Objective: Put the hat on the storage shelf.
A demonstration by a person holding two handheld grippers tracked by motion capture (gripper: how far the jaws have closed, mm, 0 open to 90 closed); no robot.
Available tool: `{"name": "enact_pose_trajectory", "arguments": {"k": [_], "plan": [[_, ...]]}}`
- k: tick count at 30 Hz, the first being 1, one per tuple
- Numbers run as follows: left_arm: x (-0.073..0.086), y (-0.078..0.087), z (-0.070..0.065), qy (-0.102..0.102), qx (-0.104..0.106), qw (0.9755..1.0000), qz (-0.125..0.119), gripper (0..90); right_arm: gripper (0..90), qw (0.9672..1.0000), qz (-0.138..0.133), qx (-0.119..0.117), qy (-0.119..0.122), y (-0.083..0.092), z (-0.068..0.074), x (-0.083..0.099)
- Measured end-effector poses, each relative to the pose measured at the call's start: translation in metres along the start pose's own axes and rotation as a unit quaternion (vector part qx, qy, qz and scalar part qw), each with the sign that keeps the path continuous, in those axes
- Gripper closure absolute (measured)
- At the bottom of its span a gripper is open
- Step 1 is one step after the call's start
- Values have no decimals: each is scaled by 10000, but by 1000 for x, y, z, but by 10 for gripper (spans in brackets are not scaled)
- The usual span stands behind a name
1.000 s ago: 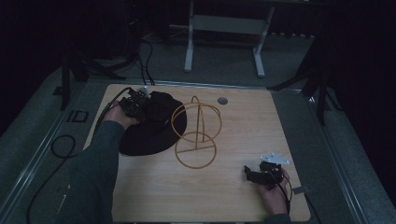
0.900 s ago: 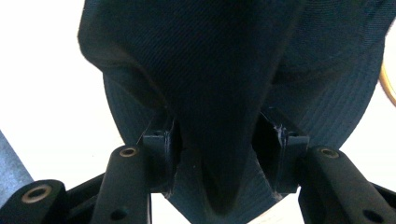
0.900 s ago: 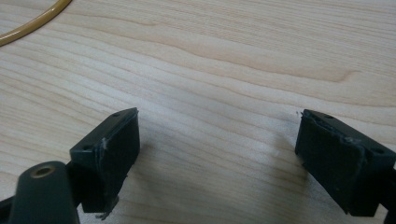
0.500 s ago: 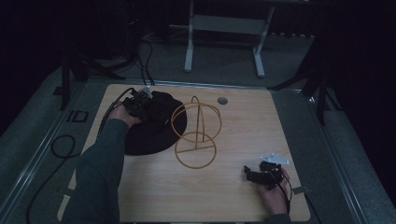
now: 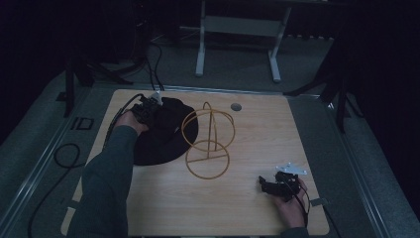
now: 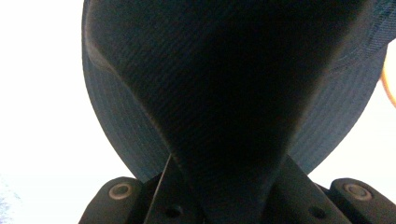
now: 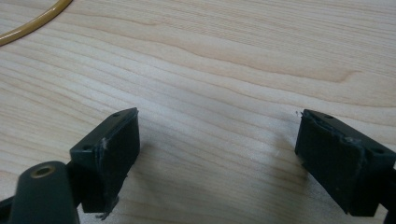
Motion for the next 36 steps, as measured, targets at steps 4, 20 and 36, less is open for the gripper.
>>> {"name": "enact_pose_trajectory", "arguments": {"k": [4, 20, 36], "plan": [[4, 4, 1, -27, 88, 10000, 12, 879, 137, 10000, 0, -1, 1, 0, 0, 0], [19, 30, 6, 5, 348, 9989, -322, 883, 137, 10000, -2, -4, 3, 0, 0, 0], [31, 52, 11, -96, 634, 9968, -486, 883, 137, 10000, -1, -7, -3, 0, 0, 0]]}}
Point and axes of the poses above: each handheld gripper's, and its own axes: y roughly backward along the jaws, x roughly out of its underside, z roughly to its left, the point moved 2 cm from there along -y, roughly forward along the jaws, and after that the axes turned 1 degree about -z, right-handed, at the moved point
